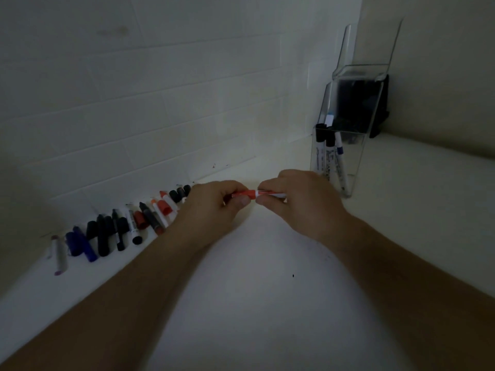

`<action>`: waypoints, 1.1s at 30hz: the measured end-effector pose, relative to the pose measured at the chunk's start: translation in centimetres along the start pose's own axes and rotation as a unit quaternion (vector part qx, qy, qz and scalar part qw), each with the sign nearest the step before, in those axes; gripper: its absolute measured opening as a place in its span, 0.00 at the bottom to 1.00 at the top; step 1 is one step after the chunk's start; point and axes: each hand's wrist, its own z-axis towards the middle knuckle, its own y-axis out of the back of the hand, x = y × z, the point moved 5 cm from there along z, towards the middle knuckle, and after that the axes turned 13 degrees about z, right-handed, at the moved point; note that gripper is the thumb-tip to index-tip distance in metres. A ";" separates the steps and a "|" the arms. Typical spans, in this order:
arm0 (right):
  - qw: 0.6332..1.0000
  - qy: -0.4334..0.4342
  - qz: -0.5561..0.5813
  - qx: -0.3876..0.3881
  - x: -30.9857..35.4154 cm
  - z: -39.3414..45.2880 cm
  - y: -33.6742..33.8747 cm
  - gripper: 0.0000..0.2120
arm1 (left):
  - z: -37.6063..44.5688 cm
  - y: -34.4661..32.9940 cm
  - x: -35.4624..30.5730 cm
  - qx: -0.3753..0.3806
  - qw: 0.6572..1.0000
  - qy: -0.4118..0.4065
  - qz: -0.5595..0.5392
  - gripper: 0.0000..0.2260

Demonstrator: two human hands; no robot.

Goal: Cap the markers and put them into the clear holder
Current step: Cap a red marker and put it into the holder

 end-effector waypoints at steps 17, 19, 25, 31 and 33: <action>0.998 -0.003 -0.057 -0.009 -0.3 0.0 -0.1 0.13 | 0.3 -0.8 -0.1 -0.047 0.997 0.017 -0.057 0.08; 0.996 -0.005 -0.088 -0.010 0.1 0.0 0.6 0.12 | 0.2 -0.8 0.1 -0.063 0.992 0.036 -0.103 0.11; 0.982 -0.074 0.095 -0.147 1.7 1.3 5.1 0.07 | -0.4 -0.8 -1.0 -0.038 0.989 -0.003 -0.141 0.18; 0.948 -0.098 0.106 -0.284 1.4 3.3 14.5 0.04 | -0.5 -1.7 -1.1 -0.004 0.992 -0.062 -0.105 0.13; 0.957 -0.110 0.036 -0.264 -0.2 3.2 15.5 0.06 | -0.6 -2.0 -1.4 -0.002 0.992 -0.094 -0.081 0.09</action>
